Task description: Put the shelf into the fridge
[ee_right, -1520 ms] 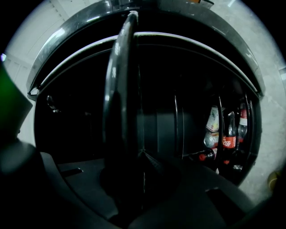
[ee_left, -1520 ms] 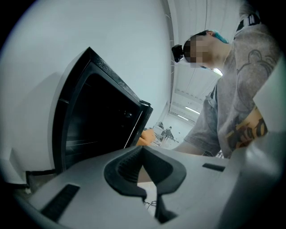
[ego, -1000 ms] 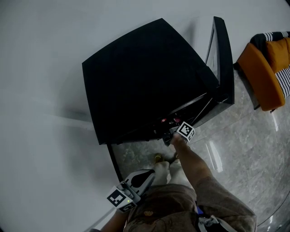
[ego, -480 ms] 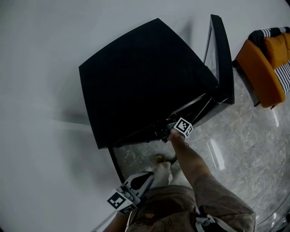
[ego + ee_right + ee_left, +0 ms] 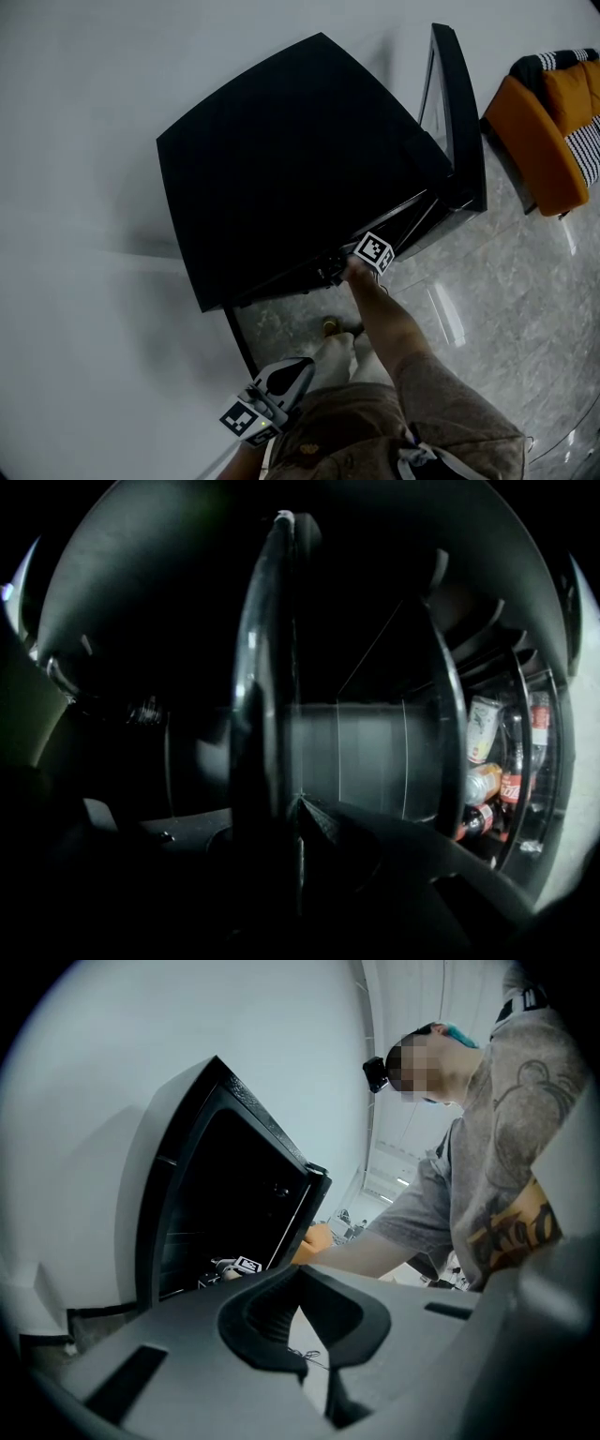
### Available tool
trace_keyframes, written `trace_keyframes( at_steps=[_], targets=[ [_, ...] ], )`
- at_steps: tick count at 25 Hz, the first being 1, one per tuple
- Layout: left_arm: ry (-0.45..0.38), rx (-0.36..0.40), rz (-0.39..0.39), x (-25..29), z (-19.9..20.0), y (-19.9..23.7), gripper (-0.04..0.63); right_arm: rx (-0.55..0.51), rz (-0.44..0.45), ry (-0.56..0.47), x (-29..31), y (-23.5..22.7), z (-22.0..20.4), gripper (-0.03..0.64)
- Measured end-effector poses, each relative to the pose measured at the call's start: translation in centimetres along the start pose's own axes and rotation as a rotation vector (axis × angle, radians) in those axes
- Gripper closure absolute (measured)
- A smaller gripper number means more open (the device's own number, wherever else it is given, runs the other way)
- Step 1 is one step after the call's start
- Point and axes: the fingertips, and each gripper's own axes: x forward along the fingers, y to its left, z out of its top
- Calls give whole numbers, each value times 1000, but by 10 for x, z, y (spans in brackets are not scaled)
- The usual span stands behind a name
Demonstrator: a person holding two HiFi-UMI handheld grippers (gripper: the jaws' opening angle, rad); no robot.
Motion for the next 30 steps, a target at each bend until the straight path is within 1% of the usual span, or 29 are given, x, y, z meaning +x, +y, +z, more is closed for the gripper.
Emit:
trace_keyframes(
  at_steps=[2,6,9,17,22,30],
  targets=[
    [0,-3,4,-1,-1,2,589,0,-5,-7,5,-1,1,591],
    [5,-5,12,-3,-2,6,589,-19,-18,-34,14,-17,7,591],
    [11,-6,20,-5,-2,8,589,-9,-5,-14,19,-6,2,591],
    [7,-5,32,-6,-3,11,589,-10,-5,-15,26,-6,4,589],
    [9,-11,35,-6,-5,13,589,-13,-12,-50,23,-5,10,588],
    [8,-8,26,-3,-6,11,589,-9,-9,-53,6,-5,10,588]
  ],
)
